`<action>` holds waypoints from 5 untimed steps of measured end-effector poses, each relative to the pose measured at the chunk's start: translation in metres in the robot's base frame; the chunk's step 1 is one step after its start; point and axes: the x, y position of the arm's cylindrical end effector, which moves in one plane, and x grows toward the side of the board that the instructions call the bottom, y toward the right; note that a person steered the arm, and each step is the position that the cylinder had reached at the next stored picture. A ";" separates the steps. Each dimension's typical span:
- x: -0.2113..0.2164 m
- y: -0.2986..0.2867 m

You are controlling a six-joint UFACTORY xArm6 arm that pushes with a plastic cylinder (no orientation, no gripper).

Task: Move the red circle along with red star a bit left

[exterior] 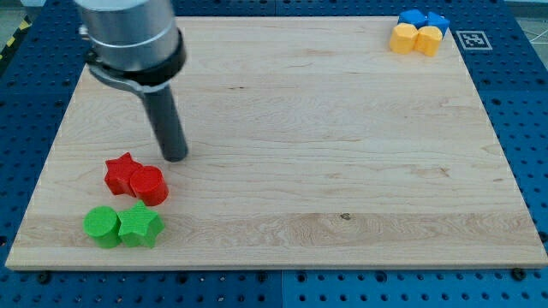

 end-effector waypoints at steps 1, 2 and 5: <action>0.004 -0.015; 0.016 -0.020; -0.003 -0.038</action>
